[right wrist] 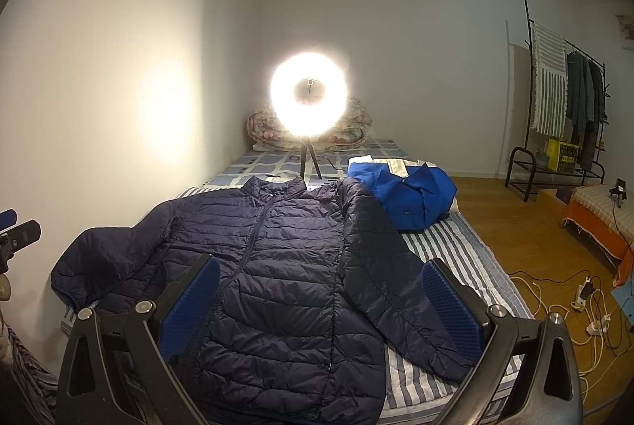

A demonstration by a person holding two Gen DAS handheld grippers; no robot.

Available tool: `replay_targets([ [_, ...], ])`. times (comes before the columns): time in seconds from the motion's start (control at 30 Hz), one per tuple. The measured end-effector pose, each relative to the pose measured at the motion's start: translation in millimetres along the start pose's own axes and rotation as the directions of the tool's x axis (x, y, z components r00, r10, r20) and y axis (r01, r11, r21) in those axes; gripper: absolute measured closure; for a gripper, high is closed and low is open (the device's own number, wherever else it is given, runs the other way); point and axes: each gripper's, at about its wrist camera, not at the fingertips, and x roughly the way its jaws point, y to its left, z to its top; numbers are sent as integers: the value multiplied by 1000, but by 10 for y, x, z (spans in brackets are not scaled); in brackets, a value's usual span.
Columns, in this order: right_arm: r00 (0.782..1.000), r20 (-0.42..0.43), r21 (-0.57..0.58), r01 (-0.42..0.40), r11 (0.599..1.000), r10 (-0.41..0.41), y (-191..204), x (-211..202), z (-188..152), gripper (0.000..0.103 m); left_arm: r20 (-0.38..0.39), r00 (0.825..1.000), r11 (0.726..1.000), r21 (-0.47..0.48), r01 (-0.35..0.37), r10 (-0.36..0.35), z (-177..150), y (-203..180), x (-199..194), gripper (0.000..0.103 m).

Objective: Fold large clothes

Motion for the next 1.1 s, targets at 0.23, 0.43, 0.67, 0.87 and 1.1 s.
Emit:
replay_targets([
  [0.23,1000,-1,-2,0,1000,0,1,1,-6,0,1,1000,1000,0,0,0,0,-1,-5,0],
  [0.43,1000,-5,-2,-3,1000,3,16,8,-9,0,0,1000,1000,-2,2,-2,-1,3,-4,0],
  [0.67,1000,-7,-6,-8,1000,8,45,32,-3,0,0,1000,1000,-3,1,-1,-9,3,3,0],
  [0.87,1000,-8,-13,-18,1000,18,123,71,15,0,-2,1000,1000,-3,0,0,94,-8,-19,0],
  [1.1,998,-23,-21,-65,998,64,277,154,69,0,4,1000,1000,-10,-11,11,78,60,13,0],
])
